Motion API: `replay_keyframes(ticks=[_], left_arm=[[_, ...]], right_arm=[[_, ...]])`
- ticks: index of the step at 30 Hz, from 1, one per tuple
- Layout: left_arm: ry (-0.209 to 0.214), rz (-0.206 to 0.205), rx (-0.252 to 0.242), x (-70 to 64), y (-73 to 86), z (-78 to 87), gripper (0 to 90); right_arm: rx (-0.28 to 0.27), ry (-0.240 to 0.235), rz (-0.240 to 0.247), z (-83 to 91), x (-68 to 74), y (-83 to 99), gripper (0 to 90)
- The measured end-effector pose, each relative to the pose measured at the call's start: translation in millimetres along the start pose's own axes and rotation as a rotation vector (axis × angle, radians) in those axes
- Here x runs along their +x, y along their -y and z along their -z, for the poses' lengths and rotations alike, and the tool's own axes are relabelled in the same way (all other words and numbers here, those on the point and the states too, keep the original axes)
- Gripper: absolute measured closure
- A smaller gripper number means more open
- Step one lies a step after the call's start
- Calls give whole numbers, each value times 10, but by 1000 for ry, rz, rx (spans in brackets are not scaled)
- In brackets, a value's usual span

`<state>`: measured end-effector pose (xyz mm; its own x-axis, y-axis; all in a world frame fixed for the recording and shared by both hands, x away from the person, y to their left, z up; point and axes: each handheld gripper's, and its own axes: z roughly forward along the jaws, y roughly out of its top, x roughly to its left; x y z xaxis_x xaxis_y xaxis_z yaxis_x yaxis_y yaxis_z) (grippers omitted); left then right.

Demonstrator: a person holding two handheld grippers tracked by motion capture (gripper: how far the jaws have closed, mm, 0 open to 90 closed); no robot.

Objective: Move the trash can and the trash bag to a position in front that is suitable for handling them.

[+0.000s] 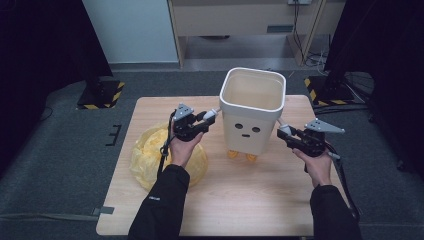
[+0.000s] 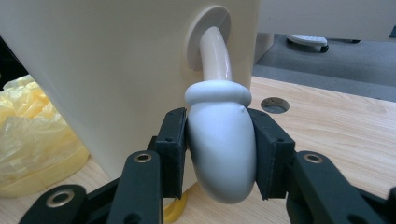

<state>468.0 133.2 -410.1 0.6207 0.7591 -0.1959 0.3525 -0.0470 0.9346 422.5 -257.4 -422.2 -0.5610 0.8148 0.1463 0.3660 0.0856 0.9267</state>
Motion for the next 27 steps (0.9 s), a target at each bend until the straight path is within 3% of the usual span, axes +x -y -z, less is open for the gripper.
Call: replay_keyframes(ticks=[1, 3, 4, 9, 18, 24, 27], left_arm=[[6, 9, 0, 11, 3, -18, 522], [29, 15, -4, 10, 5, -29, 592], [21, 2, 11, -14, -6, -14, 607], [32, 20, 46, -40, -45, 81, 641], [66, 29, 31, -101, -43, 240, 661], [67, 32, 21, -164, -47, 459, 666], [72, 38, 18, -180, -23, 587, 667]], right_arm=[[4, -1, 2, -2, 6, -2, 604], [0, 1, 7, 1, 18, -2, 607], [-1, 3, 8, 1, 24, -3, 609], [-28, -18, -13, 36, 46, 16, 622], [-7, -39, -11, 143, 130, 19, 630], [-2, -68, 7, 241, 253, 28, 631], [21, -92, 28, 328, 399, 48, 631]])
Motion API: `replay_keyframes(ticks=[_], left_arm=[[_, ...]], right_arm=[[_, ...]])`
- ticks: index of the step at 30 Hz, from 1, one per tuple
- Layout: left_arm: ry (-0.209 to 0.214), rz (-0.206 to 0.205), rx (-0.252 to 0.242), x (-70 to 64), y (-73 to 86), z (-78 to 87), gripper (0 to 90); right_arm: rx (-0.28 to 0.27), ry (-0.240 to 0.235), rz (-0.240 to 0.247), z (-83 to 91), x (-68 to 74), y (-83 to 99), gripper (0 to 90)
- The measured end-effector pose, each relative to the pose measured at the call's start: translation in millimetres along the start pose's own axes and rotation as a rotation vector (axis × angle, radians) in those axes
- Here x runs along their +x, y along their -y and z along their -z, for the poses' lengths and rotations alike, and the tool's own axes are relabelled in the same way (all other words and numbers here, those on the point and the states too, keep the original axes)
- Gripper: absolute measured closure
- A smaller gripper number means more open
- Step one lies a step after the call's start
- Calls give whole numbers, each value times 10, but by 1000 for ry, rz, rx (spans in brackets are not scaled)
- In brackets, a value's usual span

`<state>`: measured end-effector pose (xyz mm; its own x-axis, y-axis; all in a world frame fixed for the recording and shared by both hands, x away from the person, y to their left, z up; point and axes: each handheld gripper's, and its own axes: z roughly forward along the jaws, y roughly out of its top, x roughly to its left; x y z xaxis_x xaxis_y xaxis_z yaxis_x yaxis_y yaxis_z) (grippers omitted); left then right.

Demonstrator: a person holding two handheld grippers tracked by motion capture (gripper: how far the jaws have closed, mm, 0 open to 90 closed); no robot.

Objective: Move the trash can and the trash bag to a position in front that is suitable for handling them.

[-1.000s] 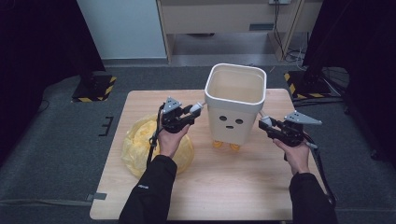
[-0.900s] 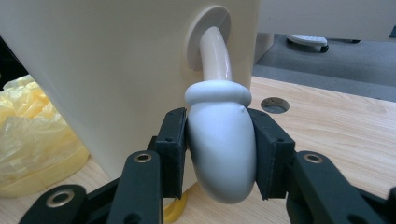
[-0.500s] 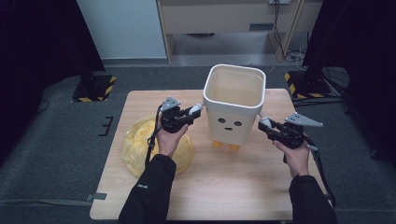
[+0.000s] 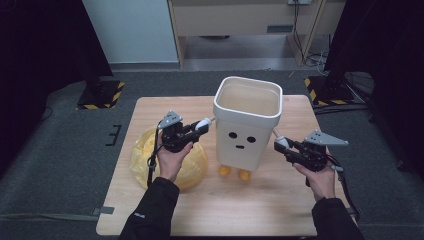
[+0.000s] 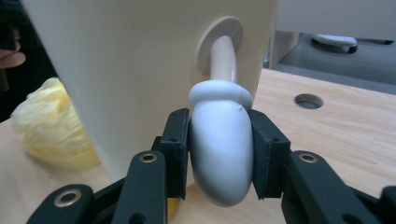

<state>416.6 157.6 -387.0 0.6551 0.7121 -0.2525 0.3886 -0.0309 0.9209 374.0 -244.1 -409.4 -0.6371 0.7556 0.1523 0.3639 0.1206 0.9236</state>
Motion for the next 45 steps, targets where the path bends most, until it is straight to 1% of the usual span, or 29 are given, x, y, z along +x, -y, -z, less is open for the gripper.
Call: replay_keyframes(ticks=[2, 3, 5, 6, 7, 8, 10, 11, 13, 14, 16, 18, 20, 25, 26, 28, 29, 31, 32, 34, 35, 36, 37, 38, 40, 41, 43, 44, 45], left_arm=[[4, 10, -12, -22, 53, 135, 667], [4, 7, -11, -33, 75, 187, 667], [5, -2, -10, -69, 133, 296, 668], [5, -2, -10, -69, 133, 296, 668], [3, -9, -8, -90, 166, 351, 668], [0, -22, -9, -125, 230, 451, 668], [-4, -29, -9, -151, 277, 543, 668], [-6, -31, -9, -163, 298, 583, 668], [-8, -33, -9, -170, 318, 623, 669], [-13, -36, -9, -179, 353, 695, 668], [-13, -35, -9, -183, 387, 756, 668], [-16, -39, -6, -192, 415, 803, 669], [-18, -29, -15, -191, 445, 837, 669], [-20, -17, -28, -159, 518, 867, 668], [-18, -19, -45, -152, 558, 876, 667], [-18, -25, -48, -153, 566, 877, 667], [-18, -31, -46, -155, 561, 878, 666], [-21, -40, -49, -170, 557, 870, 665], [-20, -41, -64, -179, 569, 858, 665], [-20, -43, -62, -179, 574, 869, 663], [-22, -45, -64, -186, 574, 873, 663], [-22, -45, -64, -186, 574, 873, 661], [-27, -49, -63, -192, 573, 876, 660], [-36, -61, -58, -205, 564, 882, 658], [-51, -82, -55, -224, 558, 886, 652], [-51, -82, -55, -224, 558, 886, 649], [-66, -100, -58, -249, 545, 905, 643], [-66, -100, -58, -249, 545, 905, 638], [-75, -99, -85, -252, 524, 950, 636]], right_arm=[[1, -12, 10, 30, 85, 20, 631], [1, -17, 10, 47, 131, 33, 632], [2, -23, 29, 79, 221, 75, 633], [-4, -26, 37, 95, 267, 100, 633], [-6, -32, 47, 113, 310, 123, 634], [-3, -37, 51, 127, 350, 145, 634], [-10, -53, 54, 149, 420, 190, 635], [-15, -58, 53, 156, 452, 206, 635], [-7, -65, 76, 170, 508, 210, 635], [-7, -68, 80, 173, 539, 214, 635], [-8, -87, 75, 172, 581, 237, 636], [-9, -93, 75, 171, 612, 251, 636], [-1, -90, 95, 179, 651, 241, 636], [1, -94, 109, 176, 708, 237, 636], [-6, -91, 113, 156, 717, 256, 636], [-15, -91, 109, 151, 717, 265, 635], [-17, -84, 119, 152, 718, 274, 634], [-19, -83, 107, 156, 709, 288, 631], [-24, -83, 98, 156, 697, 296, 630], [-24, -85, 82, 159, 680, 298, 625], [-26, -82, 85, 159, 683, 294, 602], [-26, -82, 85, 159, 683, 294, 602], [-33, -69, 95, 154, 689, 279, 539], [-37, -61, 101, 150, 691, 270, 516], [-38, -53, 110, 152, 687, 262, 483], [-38, -53, 110, 152, 687, 262, 483], [-49, -48, 96, 168, 676, 247, 458], [-59, -47, 89, 176, 673, 239, 448], [-69, -47, 81, 189, 670, 230, 440]])
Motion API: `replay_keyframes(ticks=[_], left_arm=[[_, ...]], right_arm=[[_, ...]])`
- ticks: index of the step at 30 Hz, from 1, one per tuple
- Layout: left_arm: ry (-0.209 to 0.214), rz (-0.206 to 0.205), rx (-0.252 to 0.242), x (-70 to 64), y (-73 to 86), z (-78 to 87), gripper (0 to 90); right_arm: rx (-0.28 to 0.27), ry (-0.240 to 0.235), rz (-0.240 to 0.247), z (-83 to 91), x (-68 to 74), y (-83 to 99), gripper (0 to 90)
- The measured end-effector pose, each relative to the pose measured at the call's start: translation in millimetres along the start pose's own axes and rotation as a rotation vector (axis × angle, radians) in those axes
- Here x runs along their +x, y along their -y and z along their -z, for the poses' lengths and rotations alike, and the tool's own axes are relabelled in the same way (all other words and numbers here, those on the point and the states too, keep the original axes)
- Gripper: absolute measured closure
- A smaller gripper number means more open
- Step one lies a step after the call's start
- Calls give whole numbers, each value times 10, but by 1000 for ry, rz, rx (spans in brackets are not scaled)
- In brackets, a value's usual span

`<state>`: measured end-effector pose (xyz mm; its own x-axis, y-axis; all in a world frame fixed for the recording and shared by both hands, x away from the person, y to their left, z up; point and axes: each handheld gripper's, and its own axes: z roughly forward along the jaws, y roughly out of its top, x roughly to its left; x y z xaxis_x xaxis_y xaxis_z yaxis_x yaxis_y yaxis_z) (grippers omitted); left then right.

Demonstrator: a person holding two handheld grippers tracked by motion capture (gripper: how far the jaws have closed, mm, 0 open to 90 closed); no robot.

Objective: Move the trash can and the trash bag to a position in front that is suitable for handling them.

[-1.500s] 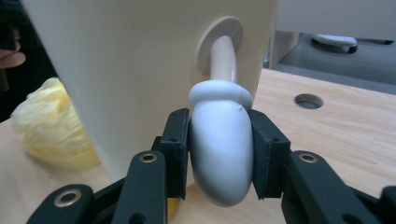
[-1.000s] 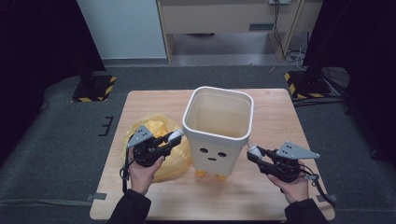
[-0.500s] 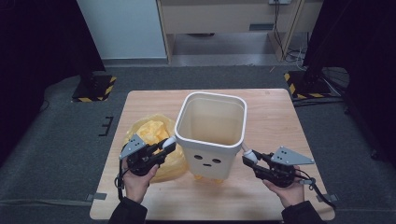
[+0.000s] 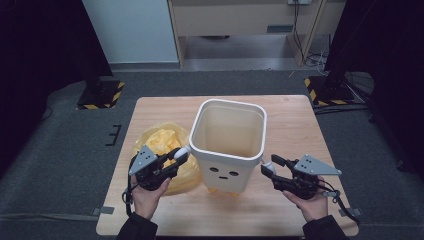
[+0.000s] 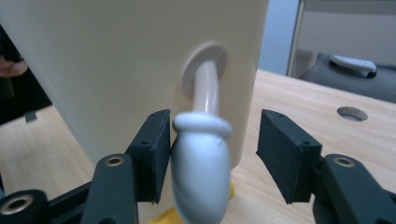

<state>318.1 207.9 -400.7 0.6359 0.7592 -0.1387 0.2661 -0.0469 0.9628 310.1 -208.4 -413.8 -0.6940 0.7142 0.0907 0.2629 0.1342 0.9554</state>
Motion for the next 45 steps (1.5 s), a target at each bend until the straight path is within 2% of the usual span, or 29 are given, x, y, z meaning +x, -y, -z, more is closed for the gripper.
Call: replay_keyframes(ticks=[2, 5, 8, 12, 16, 19, 20, 22, 24, 25, 26, 28, 30, 34, 38, 39, 40, 42, 43, 44, 45], left_arm=[[-14, 7, -39, 23, -47, 78, 634], [-48, -2, -72, 62, -115, 196, 612], [-58, 3, -82, 98, -132, 263, 582], [-71, -4, -64, 109, -95, 250, 533], [-60, -1, -52, 102, -54, 217, 491], [-44, -15, -33, 69, -24, 175, 505], [-37, -35, -4, 29, 7, 114, 529], [-32, -38, 5, 16, 20, 87, 549], [-48, -19, 10, 23, 47, 51, 626], [-48, -19, 10, 23, 47, 51, 635], [-60, 5, 1, 60, 60, 48, 630], [-58, 4, -3, 81, 62, 35, 625], [-85, -17, -4, 75, 60, 5, 627], [-94, -4, -9, 115, 51, -18, 624], [-110, 14, -13, 159, 40, 57, 542], [-110, 14, -13, 159, 40, 57, 523], [-119, 17, -16, 180, 36, 93, 505], [-211, -21, 16, 260, 73, 187, 460], [-211, -21, 16, 260, 73, 187, 443], [-288, -56, 69, 328, 160, 213, 434], [-288, -56, 69, 328, 160, 213, 423]], right_arm=[[-17, 7, -3, 27, -19, -21, 411], [-19, 7, -19, 32, -36, -28, 380], [-21, 11, -22, 29, -39, -28, 370], [-21, 12, -26, 39, -53, -42, 346], [-26, 14, -23, 49, -57, -44, 354], [-34, -7, -27, 47, -59, -31, 412], [-33, -17, -35, 47, -57, -26, 448], [-34, -27, -36, 44, -55, -20, 473], [-19, -51, -25, 25, -24, -4, 594], [-19, -51, -25, 25, -24, -4, 594], [-9, -53, -8, 5, 11, 9, 617], [1, -60, -20, 14, 25, -1, 619], [12, -64, -20, 25, 51, -11, 621], [26, -69, -13, 28, 126, -28, 621], [20, -73, -27, 28, 103, -29, 607], [10, -70, -30, 33, 95, -33, 565], [-4, -59, -30, 42, 85, -44, 523], [-21, -46, -29, 72, 55, -76, 457], [-21, -46, -29, 72, 55, -76, 457], [-44, -38, -34, 114, 22, -103, 425], [-60, -25, -40, 136, 4, -110, 413]])
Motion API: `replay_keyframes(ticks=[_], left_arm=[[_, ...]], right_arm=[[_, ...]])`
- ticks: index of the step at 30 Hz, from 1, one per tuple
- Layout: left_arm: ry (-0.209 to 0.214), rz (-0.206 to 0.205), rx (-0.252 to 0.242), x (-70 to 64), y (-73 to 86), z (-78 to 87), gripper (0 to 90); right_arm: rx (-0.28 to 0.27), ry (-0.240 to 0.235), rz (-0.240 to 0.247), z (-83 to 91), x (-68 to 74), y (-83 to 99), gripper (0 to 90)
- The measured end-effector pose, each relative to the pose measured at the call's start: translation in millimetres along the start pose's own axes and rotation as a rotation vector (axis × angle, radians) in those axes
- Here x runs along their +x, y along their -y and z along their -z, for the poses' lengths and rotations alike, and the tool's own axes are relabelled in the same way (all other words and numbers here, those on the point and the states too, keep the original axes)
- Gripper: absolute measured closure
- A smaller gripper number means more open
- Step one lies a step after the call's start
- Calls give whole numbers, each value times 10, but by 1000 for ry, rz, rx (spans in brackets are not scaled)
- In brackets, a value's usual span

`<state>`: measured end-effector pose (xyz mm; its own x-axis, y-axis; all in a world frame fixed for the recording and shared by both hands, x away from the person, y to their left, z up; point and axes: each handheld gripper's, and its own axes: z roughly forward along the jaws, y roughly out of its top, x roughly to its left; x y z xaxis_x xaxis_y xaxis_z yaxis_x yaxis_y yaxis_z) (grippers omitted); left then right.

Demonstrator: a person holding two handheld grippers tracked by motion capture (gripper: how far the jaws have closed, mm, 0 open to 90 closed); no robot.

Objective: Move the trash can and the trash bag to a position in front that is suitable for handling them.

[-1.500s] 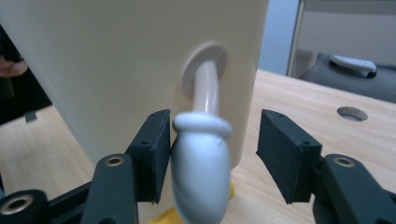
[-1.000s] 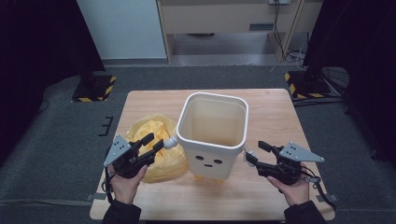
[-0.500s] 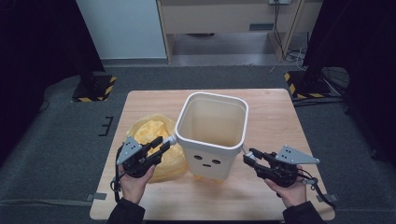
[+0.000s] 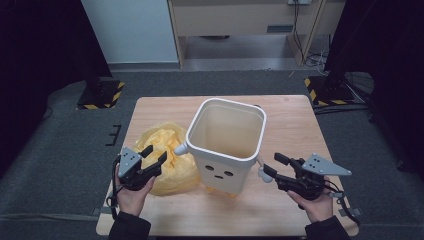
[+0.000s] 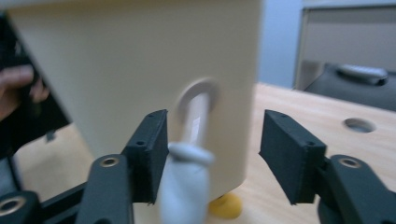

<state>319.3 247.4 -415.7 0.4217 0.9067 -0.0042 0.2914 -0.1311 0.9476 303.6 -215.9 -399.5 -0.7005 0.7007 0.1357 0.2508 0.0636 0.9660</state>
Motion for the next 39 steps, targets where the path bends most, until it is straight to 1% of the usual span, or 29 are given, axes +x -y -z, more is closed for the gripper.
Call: replay_keyframes(ticks=[1, 2, 3, 4, 5, 7, 8, 9, 11, 12, 14, 15, 16, 17, 20, 22, 24, 25, 26, 28, 31, 32, 34, 36, 37, 39], left_arm=[[-19, -3, 26, 30, 58, -13, 423], [-58, -38, 95, 72, 186, -53, 416], [-75, -56, 129, 89, 248, -83, 412], [-75, -56, 129, 89, 248, -83, 409], [-90, -67, 158, 106, 304, -119, 409], [-114, -78, 220, 149, 410, -192, 384], [-120, -76, 241, 167, 455, -214, 383], [-124, -74, 265, 193, 507, -236, 378], [-125, -66, 299, 239, 572, -251, 354], [-128, -65, 310, 262, 598, -246, 346], [-124, -58, 328, 305, 639, -224, 333], [-130, -51, 337, 332, 666, -207, 329], [-136, -53, 344, 358, 686, -189, 320], [-138, -57, 348, 376, 692, -176, 311], [-148, -46, 347, 436, 705, -131, 293], [-147, -19, 326, 485, 703, -70, 282], [-125, 10, 293, 487, 689, -7, 251], [-108, 27, 270, 469, 682, 38, 235], [-92, 34, 251, 449, 678, 74, 224], [-65, 32, 198, 365, 662, 179, 213], [-60, 31, 158, 295, 646, 252, 209], [-65, 39, 151, 285, 645, 255, 207], [-66, 57, 155, 283, 659, 244, 197], [-65, 68, 158, 282, 669, 231, 193], [-62, 69, 164, 281, 674, 223, 193], [-61, 62, 172, 274, 676, 210, 193]], right_arm=[[0, 0, 0, 0, 0, 0, 413], [-18, 46, 8, 43, -43, -15, 387], [-24, 65, 7, 62, -76, -18, 365], [-29, 82, -1, 82, -111, -15, 352], [-29, 82, -1, 82, -111, -15, 352], [-37, 121, -18, 116, -183, 5, 329], [-35, 147, -15, 131, -224, 27, 328], [-32, 163, -14, 138, -251, 48, 324], [-5, 192, -13, 140, -298, 85, 298], [4, 205, -4, 131, -317, 111, 293], [13, 212, -15, 124, -351, 164, 292], [19, 217, -14, 122, -366, 183, 289], [53, 234, -3, 110, -383, 197, 264], [82, 249, 23, 98, -390, 205, 253], [102, 260, 41, 79, -385, 221, 246], [109, 261, 39, 69, -383, 226, 245], [107, 264, 35, 73, -387, 222, 241], [104, 268, 33, 80, -390, 218, 238], [96, 272, 37, 85, -399, 213, 236], [90, 278, 32, 98, -405, 204, 233], [82, 289, 23, 94, -421, 192, 226], [78, 292, 20, 94, -427, 186, 226], [58, 291, 0, 114, -440, 161, 225], [34, 294, -19, 148, -459, 85, 214], [34, 294, -19, 148, -459, 85, 214], [38, 287, -16, 159, -466, 9, 206]])
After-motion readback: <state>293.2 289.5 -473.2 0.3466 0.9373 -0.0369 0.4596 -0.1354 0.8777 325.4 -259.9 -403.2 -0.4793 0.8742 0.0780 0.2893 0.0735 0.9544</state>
